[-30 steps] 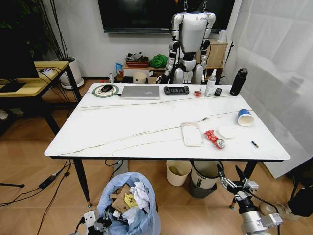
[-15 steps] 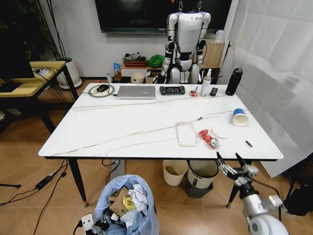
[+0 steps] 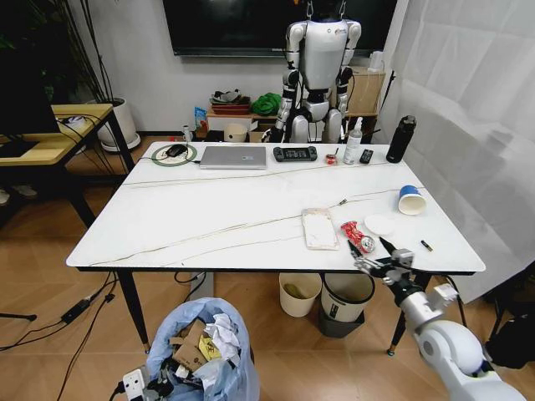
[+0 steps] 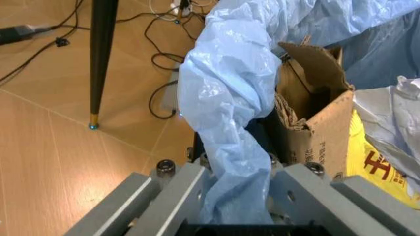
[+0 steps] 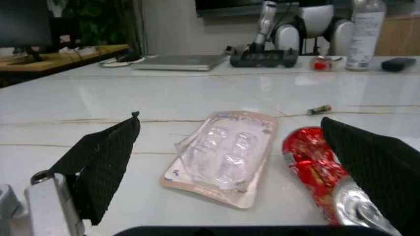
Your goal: Pick up the trash bin and place the trash from the table into it.
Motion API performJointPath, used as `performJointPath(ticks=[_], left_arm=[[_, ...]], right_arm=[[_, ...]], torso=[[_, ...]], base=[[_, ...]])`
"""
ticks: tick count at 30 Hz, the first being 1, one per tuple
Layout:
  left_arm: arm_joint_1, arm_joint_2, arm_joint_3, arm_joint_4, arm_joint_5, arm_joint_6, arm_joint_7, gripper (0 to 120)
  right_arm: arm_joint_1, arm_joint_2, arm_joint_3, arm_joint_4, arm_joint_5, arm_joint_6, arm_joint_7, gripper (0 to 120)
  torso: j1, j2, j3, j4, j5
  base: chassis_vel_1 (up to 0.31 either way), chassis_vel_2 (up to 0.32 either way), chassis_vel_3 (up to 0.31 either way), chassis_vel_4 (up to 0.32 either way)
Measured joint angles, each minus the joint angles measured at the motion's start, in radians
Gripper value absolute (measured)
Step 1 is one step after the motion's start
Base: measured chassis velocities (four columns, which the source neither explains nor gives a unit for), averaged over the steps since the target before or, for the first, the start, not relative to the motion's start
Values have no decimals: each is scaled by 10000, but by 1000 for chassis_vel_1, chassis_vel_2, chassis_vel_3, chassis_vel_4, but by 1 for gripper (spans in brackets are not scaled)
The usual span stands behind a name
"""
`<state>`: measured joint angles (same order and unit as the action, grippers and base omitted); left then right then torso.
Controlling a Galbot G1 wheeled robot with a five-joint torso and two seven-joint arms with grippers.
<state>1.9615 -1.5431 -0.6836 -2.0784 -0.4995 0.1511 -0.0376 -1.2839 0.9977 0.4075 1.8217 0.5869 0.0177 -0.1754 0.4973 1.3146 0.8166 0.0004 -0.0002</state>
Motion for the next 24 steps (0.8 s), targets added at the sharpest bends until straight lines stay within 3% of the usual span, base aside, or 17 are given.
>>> performJointPath(ticks=[12,24], left_arm=[[-104,-619,-305,-87,303,-36,-3,0],[-76,-668,-417,-163,456,-155,25,0]], right_arm=[[2158,-548,-2369,-817,-309,-662,34,100],[3121,-443,-3349,-1794,-1359,-1370,812,100]], torso=[[1,0,0,1,0],[1,0,0,0,1]], base=[[0,0,0,0],[0,0,0,0]])
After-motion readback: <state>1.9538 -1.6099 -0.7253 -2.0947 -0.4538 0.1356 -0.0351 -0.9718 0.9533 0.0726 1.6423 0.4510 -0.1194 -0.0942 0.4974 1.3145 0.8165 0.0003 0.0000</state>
